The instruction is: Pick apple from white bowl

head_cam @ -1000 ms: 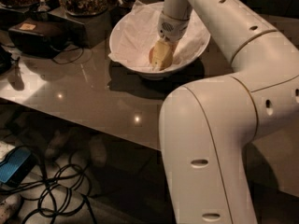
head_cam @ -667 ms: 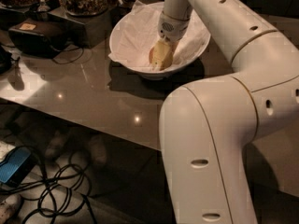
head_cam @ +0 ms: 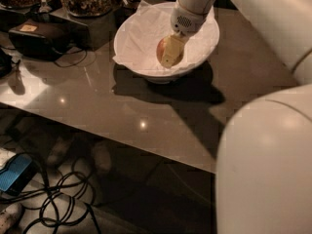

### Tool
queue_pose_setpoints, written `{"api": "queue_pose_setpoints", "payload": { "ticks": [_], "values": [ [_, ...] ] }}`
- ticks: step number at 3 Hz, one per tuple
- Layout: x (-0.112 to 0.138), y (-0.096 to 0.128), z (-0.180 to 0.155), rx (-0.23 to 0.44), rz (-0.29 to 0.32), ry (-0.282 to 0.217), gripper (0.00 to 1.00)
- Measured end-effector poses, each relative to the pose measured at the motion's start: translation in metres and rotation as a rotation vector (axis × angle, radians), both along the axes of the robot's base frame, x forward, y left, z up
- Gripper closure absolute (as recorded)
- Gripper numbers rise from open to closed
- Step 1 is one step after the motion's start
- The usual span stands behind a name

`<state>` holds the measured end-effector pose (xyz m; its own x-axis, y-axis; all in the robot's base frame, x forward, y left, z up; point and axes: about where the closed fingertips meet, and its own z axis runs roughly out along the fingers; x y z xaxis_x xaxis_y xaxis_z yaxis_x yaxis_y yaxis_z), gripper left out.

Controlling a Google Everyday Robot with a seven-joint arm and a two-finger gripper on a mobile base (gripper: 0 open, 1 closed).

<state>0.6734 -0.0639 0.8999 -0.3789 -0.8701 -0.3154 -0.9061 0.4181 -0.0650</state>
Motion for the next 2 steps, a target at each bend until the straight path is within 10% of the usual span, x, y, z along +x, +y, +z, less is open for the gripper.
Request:
{"api": "queue_pose_setpoints", "payload": {
  "ticks": [2],
  "values": [
    [-0.102, 0.007, 0.062, 0.009, 0.194, -0.137, 1.00]
  ]
}}
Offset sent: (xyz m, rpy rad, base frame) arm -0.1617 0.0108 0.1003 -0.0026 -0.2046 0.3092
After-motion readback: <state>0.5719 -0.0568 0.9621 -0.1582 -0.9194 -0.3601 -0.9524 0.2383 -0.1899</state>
